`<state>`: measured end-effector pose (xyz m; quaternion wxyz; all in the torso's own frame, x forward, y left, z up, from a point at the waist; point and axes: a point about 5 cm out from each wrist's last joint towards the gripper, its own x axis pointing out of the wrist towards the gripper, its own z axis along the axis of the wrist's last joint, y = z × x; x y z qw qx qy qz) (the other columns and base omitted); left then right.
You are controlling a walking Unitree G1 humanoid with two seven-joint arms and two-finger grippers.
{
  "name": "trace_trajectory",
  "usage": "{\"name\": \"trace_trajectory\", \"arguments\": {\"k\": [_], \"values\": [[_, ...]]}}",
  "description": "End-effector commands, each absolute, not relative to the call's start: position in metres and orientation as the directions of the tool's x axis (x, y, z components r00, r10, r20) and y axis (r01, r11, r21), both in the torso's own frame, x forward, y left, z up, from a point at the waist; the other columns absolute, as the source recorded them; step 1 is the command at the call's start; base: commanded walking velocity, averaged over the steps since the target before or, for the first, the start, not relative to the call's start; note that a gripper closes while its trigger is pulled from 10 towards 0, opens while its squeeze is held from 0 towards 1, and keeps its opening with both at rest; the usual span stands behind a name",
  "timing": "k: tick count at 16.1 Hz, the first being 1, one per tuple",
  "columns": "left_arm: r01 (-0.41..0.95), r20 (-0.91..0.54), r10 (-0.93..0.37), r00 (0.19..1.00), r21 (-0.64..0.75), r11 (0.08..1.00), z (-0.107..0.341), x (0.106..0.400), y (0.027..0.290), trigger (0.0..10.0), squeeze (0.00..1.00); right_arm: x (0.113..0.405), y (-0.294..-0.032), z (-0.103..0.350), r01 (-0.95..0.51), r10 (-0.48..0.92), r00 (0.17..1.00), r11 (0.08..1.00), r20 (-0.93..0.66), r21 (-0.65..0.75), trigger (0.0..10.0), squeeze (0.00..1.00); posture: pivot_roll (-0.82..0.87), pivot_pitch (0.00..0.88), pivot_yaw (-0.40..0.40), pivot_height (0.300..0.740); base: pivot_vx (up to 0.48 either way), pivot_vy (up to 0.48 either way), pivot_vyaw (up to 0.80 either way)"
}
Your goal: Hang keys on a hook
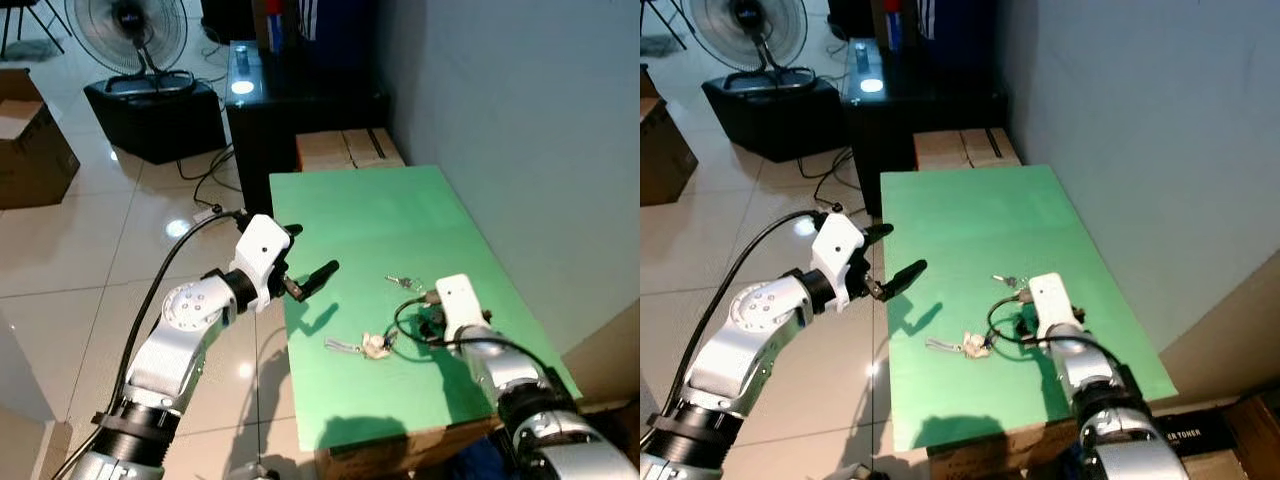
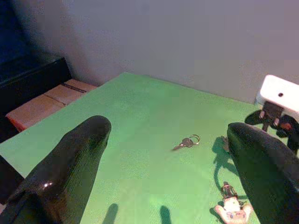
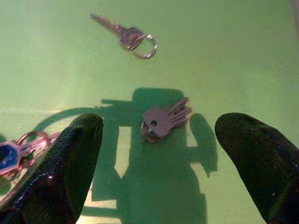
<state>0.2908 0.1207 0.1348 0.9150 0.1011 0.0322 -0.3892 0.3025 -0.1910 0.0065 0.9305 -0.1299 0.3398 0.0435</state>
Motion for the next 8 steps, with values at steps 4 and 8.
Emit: {"name": "trace_trajectory", "arguments": {"k": [4, 8], "values": [[0.733, -0.159, -0.715, 0.680, 0.175, 0.658, 0.1378, 0.2868, 0.1219, 10.0, 0.00, 0.3084, -0.2002, 0.0100, -0.150, -0.041, 0.752, 0.961, -0.658, -0.231, 10.0, 0.00, -0.11, 0.042, 0.029, 0.740, 0.000, 0.000, 0.00], [0.742, -0.154, -0.726, 0.670, 0.171, 0.648, 0.1438, 0.2807, 0.1192, 10.0, 0.00, 0.3108, -0.1983, 0.0104, -0.132, -0.041, 0.748, 0.969, -0.662, -0.209, 10.0, 0.00, -0.07, 0.085, 0.033, 0.740, 0.000, 0.000, 0.00]]}}
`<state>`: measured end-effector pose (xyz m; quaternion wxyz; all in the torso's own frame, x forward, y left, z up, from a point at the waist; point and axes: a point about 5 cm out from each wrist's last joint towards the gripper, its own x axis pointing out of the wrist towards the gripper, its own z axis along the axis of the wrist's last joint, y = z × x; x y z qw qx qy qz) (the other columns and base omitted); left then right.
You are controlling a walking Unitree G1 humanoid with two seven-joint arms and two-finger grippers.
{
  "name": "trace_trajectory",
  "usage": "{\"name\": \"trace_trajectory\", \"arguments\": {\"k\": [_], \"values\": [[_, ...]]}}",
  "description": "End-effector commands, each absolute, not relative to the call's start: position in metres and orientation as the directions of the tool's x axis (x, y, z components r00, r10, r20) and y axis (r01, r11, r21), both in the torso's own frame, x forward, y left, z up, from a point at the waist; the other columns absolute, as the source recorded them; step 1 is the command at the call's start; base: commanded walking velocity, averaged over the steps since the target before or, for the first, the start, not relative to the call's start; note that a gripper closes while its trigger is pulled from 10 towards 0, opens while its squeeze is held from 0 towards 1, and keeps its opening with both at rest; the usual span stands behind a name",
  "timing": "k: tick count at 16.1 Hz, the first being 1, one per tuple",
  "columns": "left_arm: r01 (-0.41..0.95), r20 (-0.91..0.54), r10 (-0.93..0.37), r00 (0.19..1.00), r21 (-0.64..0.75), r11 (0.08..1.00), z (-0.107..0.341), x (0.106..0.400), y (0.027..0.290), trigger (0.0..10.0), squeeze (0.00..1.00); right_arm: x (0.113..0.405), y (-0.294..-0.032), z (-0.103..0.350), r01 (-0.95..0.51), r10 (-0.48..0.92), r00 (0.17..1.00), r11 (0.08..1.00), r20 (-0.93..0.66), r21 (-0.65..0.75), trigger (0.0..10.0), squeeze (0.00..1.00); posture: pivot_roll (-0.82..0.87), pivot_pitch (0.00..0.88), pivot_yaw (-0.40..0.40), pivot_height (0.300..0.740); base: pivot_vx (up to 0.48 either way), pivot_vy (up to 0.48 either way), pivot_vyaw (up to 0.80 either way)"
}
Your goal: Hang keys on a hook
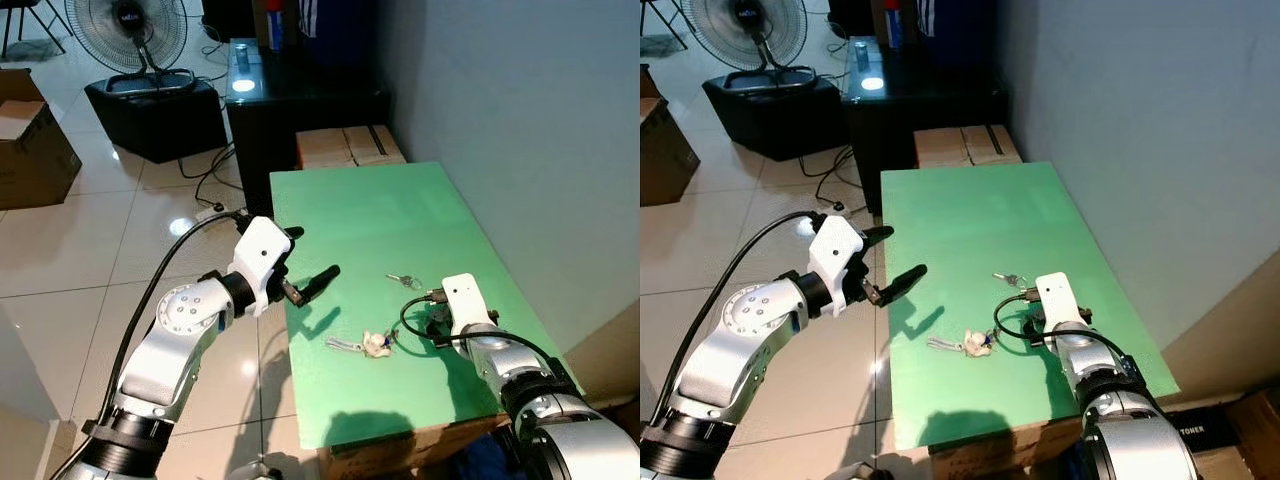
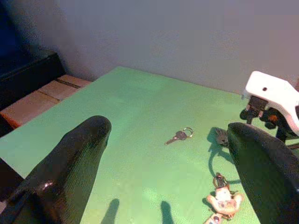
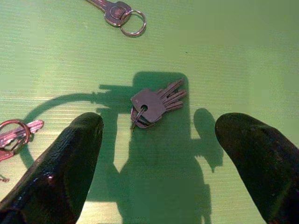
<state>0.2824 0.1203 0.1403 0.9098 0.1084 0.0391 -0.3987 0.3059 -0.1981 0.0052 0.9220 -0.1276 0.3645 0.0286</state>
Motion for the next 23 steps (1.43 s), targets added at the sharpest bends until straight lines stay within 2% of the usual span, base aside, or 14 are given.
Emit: {"name": "trace_trajectory", "arguments": {"k": [1, 6, 7, 8, 10, 11, 14, 16, 18, 21, 22, 23], "values": [[0.739, -0.155, -0.723, 0.673, 0.170, 0.652, 0.145, 0.280, 0.120, 10.0, 0.00, 0.312, -0.198, 0.011, -0.128, -0.045, 0.749, 0.969, -0.661, -0.211, 10.0, 0.00, -0.06, 0.095, 0.038, 0.740, 0.000, 0.000, 0.00], [0.734, -0.173, -0.714, 0.679, 0.176, 0.656, 0.148, 0.273, 0.127, 10.0, 0.00, 0.312, -0.198, 0.010, -0.066, -0.077, 0.753, 0.979, -0.654, -0.192, 10.0, 0.00, -0.02, 0.127, 0.064, 0.740, 0.000, 0.000, 0.00], [0.739, -0.183, -0.716, 0.674, 0.175, 0.651, 0.148, 0.271, 0.127, 10.0, 0.00, 0.311, -0.197, 0.009, -0.064, -0.073, 0.748, 0.981, -0.660, -0.182, 9.4, 0.00, -0.02, 0.129, 0.070, 0.740, 0.000, 0.000, 0.00], [0.742, -0.191, -0.717, 0.671, 0.173, 0.648, 0.149, 0.270, 0.128, 10.0, 0.00, 0.311, -0.195, 0.008, -0.060, -0.072, 0.746, 0.983, -0.662, -0.176, 7.8, 0.00, -0.01, 0.132, 0.075, 0.740, 0.000, 0.000, 0.00], [0.743, -0.197, -0.717, 0.669, 0.171, 0.647, 0.148, 0.270, 0.128, 10.0, 0.00, 0.310, -0.195, 0.008, -0.049, -0.078, 0.747, 0.984, -0.660, -0.172, 6.2, 0.00, -0.01, 0.133, 0.080, 0.740, 0.000, 0.000, 0.00], [0.743, -0.200, -0.716, 0.669, 0.170, 0.647, 0.148, 0.270, 0.128, 10.0, 0.00, 0.310, -0.195, 0.007, -0.042, -0.084, 0.749, 0.984, -0.657, -0.174, 5.8, 0.00, -0.01, 0.133, 0.083, 0.740, 0.000, 0.000, 0.00], [0.744, -0.209, -0.714, 0.668, 0.163, 0.648, 0.149, 0.268, 0.130, 10.0, 0.00, 0.308, -0.196, 0.005, -0.029, -0.096, 0.749, 0.984, -0.656, -0.178, 8.5, 0.00, 0.00, 0.136, 0.087, 0.740, 0.000, 0.000, 0.00], [0.744, -0.212, -0.714, 0.667, 0.162, 0.648, 0.149, 0.268, 0.130, 10.0, 0.00, 0.308, -0.197, 0.006, -0.020, -0.102, 0.752, 0.984, -0.652, -0.177, 8.9, 0.00, 0.00, 0.137, 0.089, 0.740, 0.000, 0.000, 0.00], [0.745, -0.213, -0.715, 0.666, 0.162, 0.647, 0.149, 0.267, 0.131, 10.0, 0.00, 0.310, -0.198, 0.008, -0.013, -0.106, 0.759, 0.984, -0.642, -0.178, 8.2, 0.00, 0.01, 0.136, 0.095, 0.740, 0.000, 0.000, 0.00], [0.745, -0.213, -0.715, 0.666, 0.162, 0.647, 0.149, 0.267, 0.131, 10.0, 0.00, 0.310, -0.198, 0.008, -0.013, -0.106, 0.759, 0.984, -0.642, -0.178, 8.2, 0.00, 0.01, 0.136, 0.095, 0.740, 0.000, 0.000, 0.00], [0.746, -0.214, -0.715, 0.666, 0.162, 0.646, 0.150, 0.267, 0.131, 10.0, 0.00, 0.311, -0.198, 0.008, -0.012, -0.107, 0.761, 0.984, -0.640, -0.178, 7.4, 0.00, 0.01, 0.136, 0.097, 0.740, 0.000, 0.000, 0.00], [0.751, -0.213, -0.720, 0.660, 0.158, 0.641, 0.150, 0.265, 0.129, 10.0, 0.00, 0.313, -0.201, 0.012, 0.004, -0.116, 0.779, 0.984, -0.616, -0.180, 2.7, 0.00, 0.01, 0.127, 0.101, 0.740, 0.000, 0.000, 0.00]]}}
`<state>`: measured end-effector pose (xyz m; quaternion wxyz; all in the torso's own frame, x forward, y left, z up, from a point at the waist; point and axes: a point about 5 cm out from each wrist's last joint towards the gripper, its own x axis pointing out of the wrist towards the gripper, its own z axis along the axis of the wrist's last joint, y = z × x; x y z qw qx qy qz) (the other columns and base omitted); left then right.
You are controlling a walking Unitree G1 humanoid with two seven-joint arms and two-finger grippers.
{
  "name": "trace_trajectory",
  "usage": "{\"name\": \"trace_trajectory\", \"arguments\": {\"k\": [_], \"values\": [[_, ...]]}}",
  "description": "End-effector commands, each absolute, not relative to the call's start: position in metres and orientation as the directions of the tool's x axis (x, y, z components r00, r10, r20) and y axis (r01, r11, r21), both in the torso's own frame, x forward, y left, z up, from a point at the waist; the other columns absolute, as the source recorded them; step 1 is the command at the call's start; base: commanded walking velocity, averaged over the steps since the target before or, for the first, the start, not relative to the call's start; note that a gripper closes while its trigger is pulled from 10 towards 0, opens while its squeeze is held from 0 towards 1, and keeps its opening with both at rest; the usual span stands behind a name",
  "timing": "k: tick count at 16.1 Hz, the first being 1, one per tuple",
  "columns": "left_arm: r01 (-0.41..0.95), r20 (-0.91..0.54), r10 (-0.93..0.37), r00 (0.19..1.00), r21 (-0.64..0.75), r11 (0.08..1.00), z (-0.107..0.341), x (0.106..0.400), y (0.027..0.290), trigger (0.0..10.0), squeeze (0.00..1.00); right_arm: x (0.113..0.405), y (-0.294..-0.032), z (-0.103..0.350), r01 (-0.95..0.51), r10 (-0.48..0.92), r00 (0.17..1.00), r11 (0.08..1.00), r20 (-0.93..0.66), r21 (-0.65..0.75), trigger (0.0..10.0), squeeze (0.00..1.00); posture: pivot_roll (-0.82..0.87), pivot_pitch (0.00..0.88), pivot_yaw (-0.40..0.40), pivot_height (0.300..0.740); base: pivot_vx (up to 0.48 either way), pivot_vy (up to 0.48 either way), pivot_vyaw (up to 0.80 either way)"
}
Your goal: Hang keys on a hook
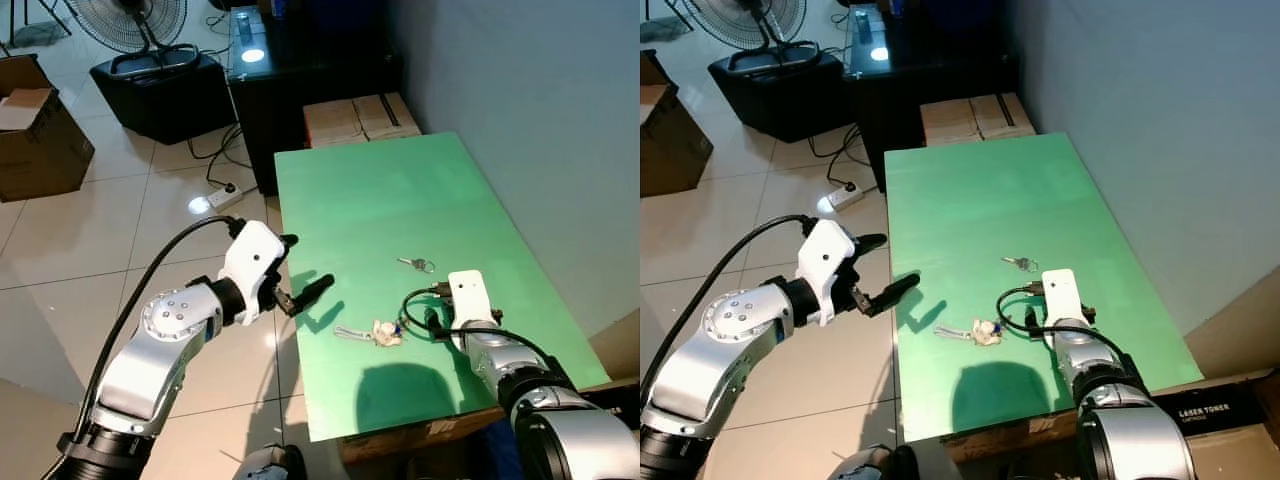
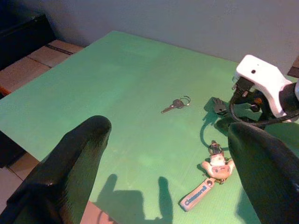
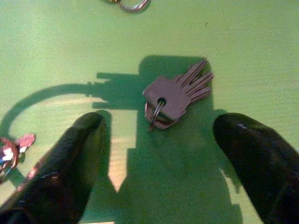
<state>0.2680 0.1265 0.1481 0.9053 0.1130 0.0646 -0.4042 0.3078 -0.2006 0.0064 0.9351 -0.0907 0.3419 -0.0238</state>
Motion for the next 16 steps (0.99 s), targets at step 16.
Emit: {"name": "trace_trajectory", "arguments": {"k": [16], "values": [[0.765, -0.231, -0.730, 0.643, 0.147, 0.627, 0.1492, 0.2665, 0.1297, 10.0, 0.00, 0.3096, -0.2032, 0.0085, -0.007, -0.120, 0.770, 0.981, -0.627, -0.196, 4.4, 0.00, 0.02, 0.136, 0.111, 0.740, 0.000, 0.000, 0.00]]}}
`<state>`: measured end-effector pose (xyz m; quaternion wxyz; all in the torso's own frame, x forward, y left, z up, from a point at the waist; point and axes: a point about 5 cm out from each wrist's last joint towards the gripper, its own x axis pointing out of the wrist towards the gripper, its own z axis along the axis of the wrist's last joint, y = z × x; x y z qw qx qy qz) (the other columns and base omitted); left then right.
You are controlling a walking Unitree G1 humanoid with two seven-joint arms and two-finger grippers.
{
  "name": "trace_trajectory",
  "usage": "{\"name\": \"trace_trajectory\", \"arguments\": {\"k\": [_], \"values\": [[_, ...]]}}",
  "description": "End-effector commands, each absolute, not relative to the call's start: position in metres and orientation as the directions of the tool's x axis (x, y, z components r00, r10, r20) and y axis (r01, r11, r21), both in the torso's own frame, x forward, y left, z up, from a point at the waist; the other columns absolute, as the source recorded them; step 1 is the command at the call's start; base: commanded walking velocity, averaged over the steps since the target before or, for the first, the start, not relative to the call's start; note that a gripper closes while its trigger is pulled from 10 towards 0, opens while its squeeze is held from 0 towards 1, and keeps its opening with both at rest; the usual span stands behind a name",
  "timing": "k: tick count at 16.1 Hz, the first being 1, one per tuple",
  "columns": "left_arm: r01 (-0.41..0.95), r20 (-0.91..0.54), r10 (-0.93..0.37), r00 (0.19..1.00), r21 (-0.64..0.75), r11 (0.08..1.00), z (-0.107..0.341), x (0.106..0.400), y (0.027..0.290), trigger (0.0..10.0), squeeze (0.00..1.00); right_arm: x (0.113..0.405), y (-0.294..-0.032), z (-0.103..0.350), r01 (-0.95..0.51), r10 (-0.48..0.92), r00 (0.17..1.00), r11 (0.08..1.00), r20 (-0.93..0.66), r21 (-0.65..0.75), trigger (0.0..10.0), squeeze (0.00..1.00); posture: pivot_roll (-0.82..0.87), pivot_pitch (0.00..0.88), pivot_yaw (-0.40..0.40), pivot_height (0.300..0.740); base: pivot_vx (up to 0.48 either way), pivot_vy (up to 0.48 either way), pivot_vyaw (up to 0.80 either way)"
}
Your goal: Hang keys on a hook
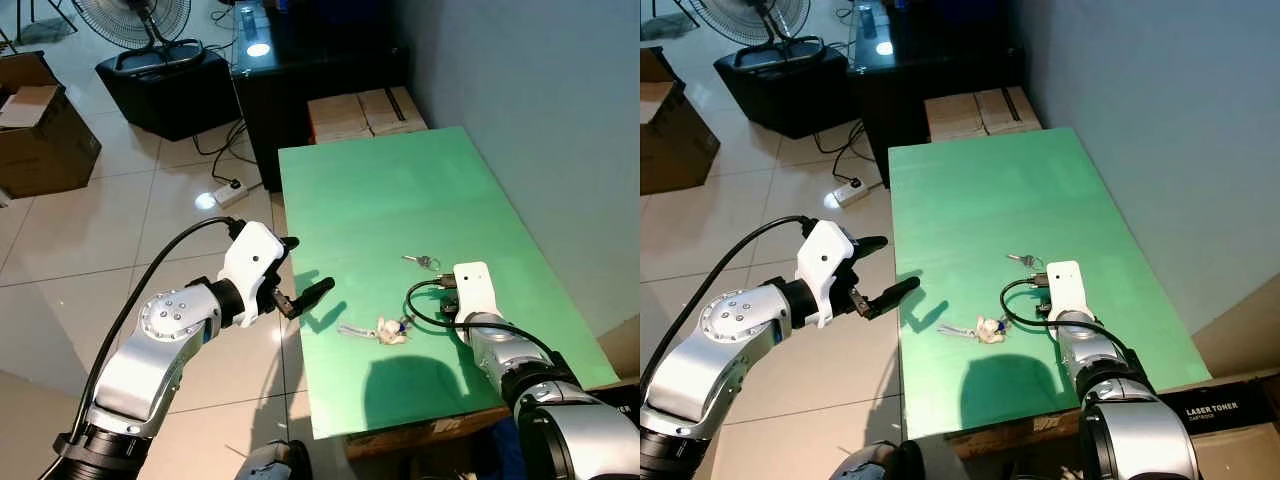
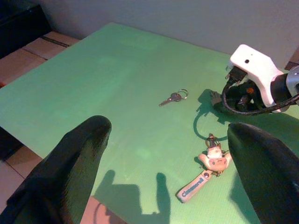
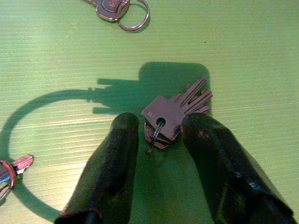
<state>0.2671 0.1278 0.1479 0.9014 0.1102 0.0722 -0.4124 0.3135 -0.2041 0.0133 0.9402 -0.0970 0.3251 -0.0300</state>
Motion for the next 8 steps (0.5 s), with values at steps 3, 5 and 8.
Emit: {"name": "trace_trajectory", "arguments": {"k": [3, 5, 8], "values": [[0.769, -0.233, -0.733, 0.639, 0.146, 0.623, 0.1492, 0.2666, 0.1291, 10.0, 0.00, 0.3065, -0.2041, 0.0053, -0.004, -0.123, 0.757, 0.981, -0.642, -0.193, 2.3, 0.00, 0.01, 0.133, 0.116, 0.740, 0.000, 0.000, 0.00], [0.769, -0.234, -0.734, 0.638, 0.147, 0.622, 0.1493, 0.2672, 0.1290, 10.0, 0.00, 0.3050, -0.2037, 0.0036, -0.004, -0.122, 0.750, 0.982, -0.650, -0.190, 0.5, 0.00, 0.01, 0.130, 0.119, 0.740, 0.000, 0.000, 0.00], [0.772, -0.234, -0.736, 0.635, 0.148, 0.619, 0.1491, 0.2675, 0.1287, 10.0, 0.00, 0.3038, -0.2027, 0.0020, -0.002, -0.121, 0.743, 0.983, -0.658, -0.184, 0.0, 0.00, 0.01, 0.123, 0.123, 0.740, 0.000, 0.000, 0.00]]}}
